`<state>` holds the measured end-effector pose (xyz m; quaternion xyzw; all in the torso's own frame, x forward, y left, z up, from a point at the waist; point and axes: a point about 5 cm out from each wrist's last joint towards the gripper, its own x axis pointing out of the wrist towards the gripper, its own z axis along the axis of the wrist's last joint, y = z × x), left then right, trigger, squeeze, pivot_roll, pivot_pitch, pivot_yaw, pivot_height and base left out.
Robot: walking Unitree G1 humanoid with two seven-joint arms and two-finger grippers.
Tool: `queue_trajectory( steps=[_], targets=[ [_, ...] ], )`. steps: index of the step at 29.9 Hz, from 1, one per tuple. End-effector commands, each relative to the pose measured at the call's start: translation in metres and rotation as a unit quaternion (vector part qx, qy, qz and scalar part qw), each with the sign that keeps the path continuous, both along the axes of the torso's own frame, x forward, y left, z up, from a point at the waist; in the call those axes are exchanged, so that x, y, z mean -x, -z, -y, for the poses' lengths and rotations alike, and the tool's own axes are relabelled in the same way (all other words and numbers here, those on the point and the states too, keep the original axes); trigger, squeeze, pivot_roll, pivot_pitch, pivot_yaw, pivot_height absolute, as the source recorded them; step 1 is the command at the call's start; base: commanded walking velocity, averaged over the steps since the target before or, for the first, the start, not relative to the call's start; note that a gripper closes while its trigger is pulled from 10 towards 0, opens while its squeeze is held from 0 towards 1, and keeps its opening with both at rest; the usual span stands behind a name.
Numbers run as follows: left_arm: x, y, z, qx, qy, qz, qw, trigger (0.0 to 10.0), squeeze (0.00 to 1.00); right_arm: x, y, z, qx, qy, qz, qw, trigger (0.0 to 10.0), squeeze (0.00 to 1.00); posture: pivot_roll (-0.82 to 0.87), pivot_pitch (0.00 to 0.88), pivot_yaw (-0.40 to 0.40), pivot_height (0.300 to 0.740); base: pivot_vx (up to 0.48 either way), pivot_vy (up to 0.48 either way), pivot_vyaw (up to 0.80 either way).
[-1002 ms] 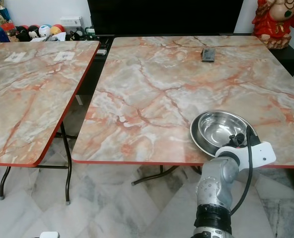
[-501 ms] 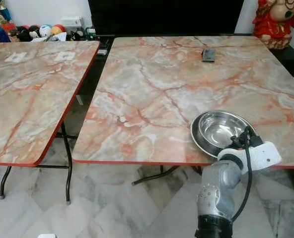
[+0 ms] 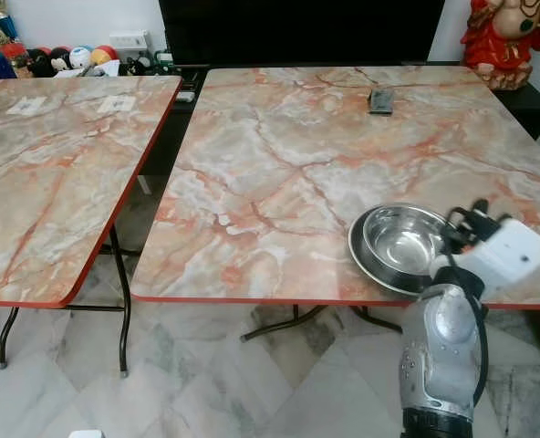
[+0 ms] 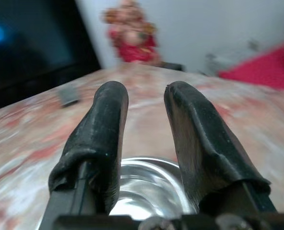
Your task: Setting the table
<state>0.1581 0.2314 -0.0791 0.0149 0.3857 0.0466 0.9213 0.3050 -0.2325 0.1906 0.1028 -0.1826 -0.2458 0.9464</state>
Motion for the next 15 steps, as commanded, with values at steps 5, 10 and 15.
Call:
queue_trajectory(
  steps=[5,10,15],
  targets=[
    [0.004,0.003,0.0,0.004,-0.022,-0.014,1.0,10.0,0.0,0.001,0.013,-0.011,0.061,-0.077,-0.04,0.994,10.0,0.0,-0.04,0.11,0.007,0.74,0.0,0.0,0.0],
    [0.003,0.002,-0.005,0.002,-0.025,-0.019,0.999,10.0,0.0,0.008,0.031,-0.013,0.113,-0.13,-0.079,0.982,10.0,0.0,-0.05,0.075,-0.003,0.74,0.0,0.0,0.0],
    [0.001,-0.001,-0.014,-0.005,-0.032,-0.016,0.999,10.0,0.0,0.01,0.035,-0.013,0.123,-0.144,-0.08,0.979,10.0,0.0,-0.04,0.048,-0.002,0.74,0.0,0.0,0.0]
  ],
)
